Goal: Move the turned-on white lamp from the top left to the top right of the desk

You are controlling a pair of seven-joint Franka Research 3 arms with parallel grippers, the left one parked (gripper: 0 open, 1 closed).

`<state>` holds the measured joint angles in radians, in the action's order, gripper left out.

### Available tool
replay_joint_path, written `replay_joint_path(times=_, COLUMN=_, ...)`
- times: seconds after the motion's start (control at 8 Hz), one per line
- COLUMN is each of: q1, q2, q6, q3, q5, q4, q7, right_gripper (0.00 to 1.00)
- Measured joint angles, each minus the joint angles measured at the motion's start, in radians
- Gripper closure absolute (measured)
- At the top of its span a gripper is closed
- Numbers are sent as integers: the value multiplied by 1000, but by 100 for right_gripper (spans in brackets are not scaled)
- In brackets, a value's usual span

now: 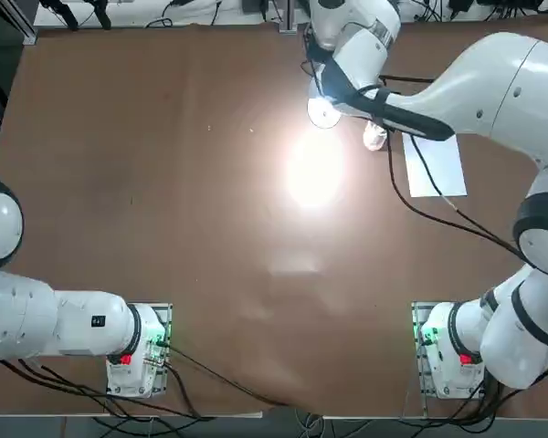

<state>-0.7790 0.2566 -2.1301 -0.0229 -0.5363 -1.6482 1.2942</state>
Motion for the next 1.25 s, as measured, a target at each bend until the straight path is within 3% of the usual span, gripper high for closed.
replay_joint_path(times=1.25, q1=2, q2=66, q6=-37, q3=-10, q5=-76, q4=0, q7=0, right_gripper=1)
